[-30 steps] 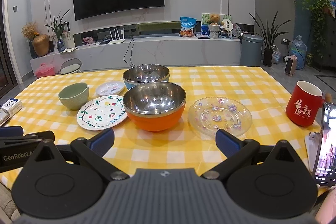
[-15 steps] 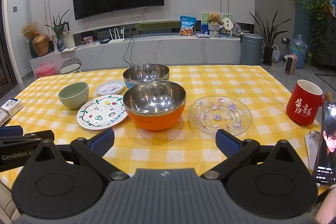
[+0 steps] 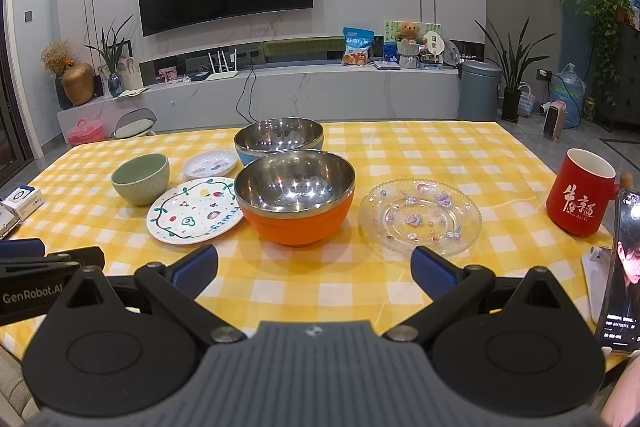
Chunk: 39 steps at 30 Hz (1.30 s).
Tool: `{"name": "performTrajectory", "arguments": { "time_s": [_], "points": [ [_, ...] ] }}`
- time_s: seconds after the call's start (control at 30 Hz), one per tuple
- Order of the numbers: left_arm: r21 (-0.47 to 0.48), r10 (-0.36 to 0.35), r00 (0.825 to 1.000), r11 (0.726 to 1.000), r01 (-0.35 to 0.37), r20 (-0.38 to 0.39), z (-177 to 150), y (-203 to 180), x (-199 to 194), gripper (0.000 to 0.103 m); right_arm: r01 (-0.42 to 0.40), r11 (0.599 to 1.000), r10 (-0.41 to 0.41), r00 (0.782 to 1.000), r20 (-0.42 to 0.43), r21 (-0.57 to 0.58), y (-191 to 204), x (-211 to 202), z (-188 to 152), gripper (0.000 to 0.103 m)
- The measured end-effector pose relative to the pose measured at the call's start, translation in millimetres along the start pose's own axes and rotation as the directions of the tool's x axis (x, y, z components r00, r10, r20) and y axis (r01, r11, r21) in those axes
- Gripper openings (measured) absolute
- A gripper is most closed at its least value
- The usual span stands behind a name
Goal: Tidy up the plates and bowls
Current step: 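Reach the left tool to the orange bowl rim and close it while the right tool grips the rim too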
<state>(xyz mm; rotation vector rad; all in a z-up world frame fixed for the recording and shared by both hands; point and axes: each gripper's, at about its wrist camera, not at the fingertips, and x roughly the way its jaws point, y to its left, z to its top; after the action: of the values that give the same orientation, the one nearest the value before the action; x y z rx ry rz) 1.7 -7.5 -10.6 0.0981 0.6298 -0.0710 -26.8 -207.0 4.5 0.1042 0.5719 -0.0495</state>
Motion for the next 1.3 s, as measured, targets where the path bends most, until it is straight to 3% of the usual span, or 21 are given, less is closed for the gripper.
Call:
{"name": "performTrajectory", "arguments": {
  "time_s": [0.2, 0.6, 0.87, 1.3],
  "points": [
    [-0.021, -0.031, 0.999, 0.999, 0.032, 0.013, 8.8, -6.5, -0.3, 0.080, 0.031, 1.000, -0.031, 1.000, 0.005, -0.004, -2.9, 2.5, 6.2, 0.100],
    [-0.028, -0.054, 0.997, 0.998, 0.056, 0.048, 59.1, -10.5, 22.7, 0.076, 0.049, 0.983, -0.046, 0.999, -0.020, 0.177, -25.9, 33.5, 40.6, 0.100],
    [-0.087, -0.108, 0.994, 0.990, 0.108, 0.003, 74.3, -18.4, 53.3, 0.076, 0.079, 0.974, -0.079, 0.997, -0.010, 0.212, -33.4, 63.6, 67.3, 0.100],
    [-0.185, -0.212, 0.972, 0.964, 0.190, -0.103, 76.8, -35.1, 110.9, 0.072, 0.081, 0.955, -0.058, 0.995, -0.086, 0.287, -47.6, 116.8, 65.0, 0.074]
  ]
}}
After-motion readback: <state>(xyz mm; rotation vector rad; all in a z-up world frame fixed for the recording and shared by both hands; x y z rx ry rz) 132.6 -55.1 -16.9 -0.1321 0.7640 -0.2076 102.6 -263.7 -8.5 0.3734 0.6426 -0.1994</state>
